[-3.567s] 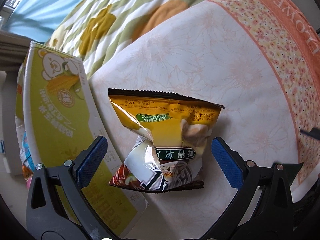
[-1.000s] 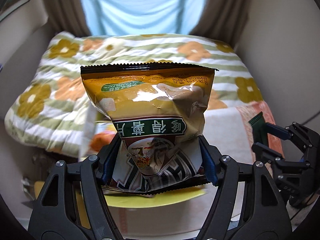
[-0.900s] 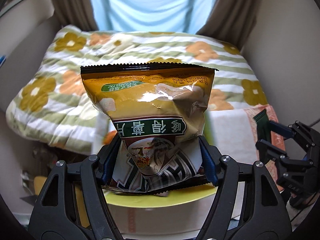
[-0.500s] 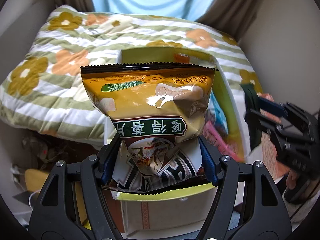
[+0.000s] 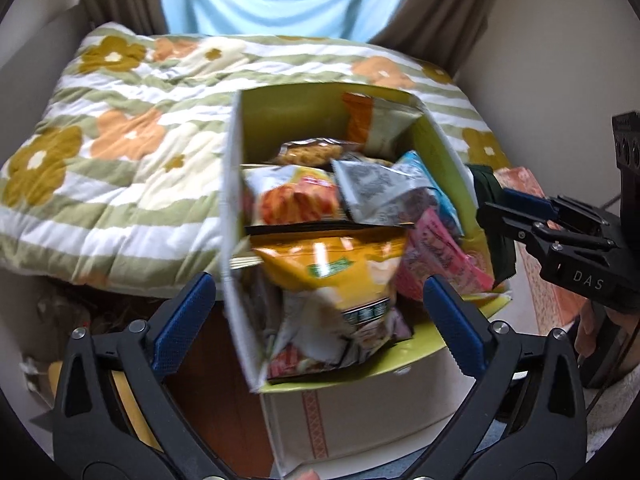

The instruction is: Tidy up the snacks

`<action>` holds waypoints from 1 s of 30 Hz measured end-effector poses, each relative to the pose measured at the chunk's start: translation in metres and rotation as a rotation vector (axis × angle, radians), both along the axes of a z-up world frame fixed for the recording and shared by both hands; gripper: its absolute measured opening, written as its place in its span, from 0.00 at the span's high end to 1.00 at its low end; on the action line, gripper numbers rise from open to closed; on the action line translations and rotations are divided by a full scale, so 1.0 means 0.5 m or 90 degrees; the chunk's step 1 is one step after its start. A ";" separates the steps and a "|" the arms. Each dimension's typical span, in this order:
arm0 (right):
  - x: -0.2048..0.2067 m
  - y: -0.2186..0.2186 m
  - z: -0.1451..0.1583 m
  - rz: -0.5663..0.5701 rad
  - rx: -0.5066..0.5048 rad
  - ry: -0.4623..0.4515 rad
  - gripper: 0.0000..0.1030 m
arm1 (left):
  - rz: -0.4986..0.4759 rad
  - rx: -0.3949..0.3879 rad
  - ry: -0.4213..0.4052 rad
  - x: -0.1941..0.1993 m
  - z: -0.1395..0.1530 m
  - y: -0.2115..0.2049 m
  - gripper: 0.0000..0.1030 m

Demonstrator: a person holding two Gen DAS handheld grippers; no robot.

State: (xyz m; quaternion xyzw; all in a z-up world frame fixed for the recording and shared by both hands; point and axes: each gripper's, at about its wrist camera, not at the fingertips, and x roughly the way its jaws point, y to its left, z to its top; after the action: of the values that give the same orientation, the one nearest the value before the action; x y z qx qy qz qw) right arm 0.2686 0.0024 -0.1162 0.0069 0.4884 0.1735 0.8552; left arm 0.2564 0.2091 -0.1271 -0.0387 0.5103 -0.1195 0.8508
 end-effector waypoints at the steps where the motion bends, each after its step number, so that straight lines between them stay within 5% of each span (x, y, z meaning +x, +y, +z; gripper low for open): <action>1: -0.001 0.003 0.001 0.003 0.000 -0.001 0.58 | 0.007 0.001 -0.001 -0.004 0.003 0.005 0.00; 9: -0.010 0.039 0.004 0.031 0.010 0.002 0.56 | 0.048 0.012 -0.033 -0.033 0.035 0.039 0.00; 11: -0.013 0.038 0.002 0.030 0.022 -0.001 0.31 | 0.053 0.013 -0.038 -0.036 0.038 0.045 0.00; 12: -0.015 0.036 0.003 0.025 0.026 -0.007 0.04 | 0.055 0.014 -0.041 -0.039 0.039 0.047 0.00; 13: -0.018 0.033 0.005 0.019 0.028 -0.015 0.00 | 0.056 0.015 -0.043 -0.042 0.039 0.050 0.00; 22: -0.046 -0.017 0.012 -0.070 0.031 -0.025 0.00 | 0.060 -0.016 -0.021 -0.043 -0.004 0.069 0.00; 30: -0.084 -0.053 0.064 -0.091 0.056 -0.066 0.00 | 0.071 0.002 -0.071 -0.077 0.055 0.037 0.00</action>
State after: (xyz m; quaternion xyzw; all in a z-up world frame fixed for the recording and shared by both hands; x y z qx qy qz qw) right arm 0.2268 -0.0239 -0.0840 0.0705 0.4336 0.1338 0.8883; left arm 0.2180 0.2277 -0.0998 -0.0592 0.4595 -0.0734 0.8832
